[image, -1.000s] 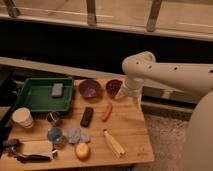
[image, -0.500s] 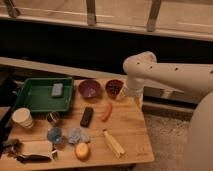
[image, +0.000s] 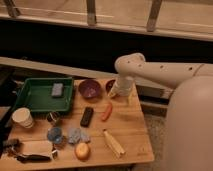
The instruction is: Place pepper in metal cup
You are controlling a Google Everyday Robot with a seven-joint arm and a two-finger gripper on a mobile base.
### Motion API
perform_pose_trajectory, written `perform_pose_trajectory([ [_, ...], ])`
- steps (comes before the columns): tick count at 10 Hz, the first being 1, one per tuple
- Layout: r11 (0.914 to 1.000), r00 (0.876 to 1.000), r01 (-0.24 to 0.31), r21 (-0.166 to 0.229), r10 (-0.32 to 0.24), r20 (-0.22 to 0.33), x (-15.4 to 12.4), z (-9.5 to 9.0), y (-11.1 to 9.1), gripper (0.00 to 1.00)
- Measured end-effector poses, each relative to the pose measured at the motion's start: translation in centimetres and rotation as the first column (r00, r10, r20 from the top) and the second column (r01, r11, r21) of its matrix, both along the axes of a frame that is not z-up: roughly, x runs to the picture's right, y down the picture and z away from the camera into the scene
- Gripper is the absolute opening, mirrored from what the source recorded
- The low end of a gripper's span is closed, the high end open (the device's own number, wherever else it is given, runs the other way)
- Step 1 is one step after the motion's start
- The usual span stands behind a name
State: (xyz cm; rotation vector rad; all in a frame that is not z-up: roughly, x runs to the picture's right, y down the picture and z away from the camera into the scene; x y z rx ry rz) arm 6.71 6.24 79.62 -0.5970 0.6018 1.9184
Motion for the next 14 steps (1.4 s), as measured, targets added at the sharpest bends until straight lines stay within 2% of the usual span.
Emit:
perform_pose_trajectory([
  [3,0.9990,0.998,0.043,-0.016,-0.042,0.053,-1.9,2.2,0.7,0.74],
  [4,0.9987,0.996,0.051,0.001,-0.051,0.073,-2.5,2.4,0.8,0.74],
  [9,0.9986,0.996,0.053,0.006,-0.054,0.071,-2.6,2.5,0.8,0.74],
  [11,0.9985,0.998,0.026,0.048,-0.028,0.047,-2.8,4.0,0.7,0.74],
  [14,0.9960,0.997,0.050,0.074,-0.054,0.062,-4.5,5.7,0.8,0.74],
])
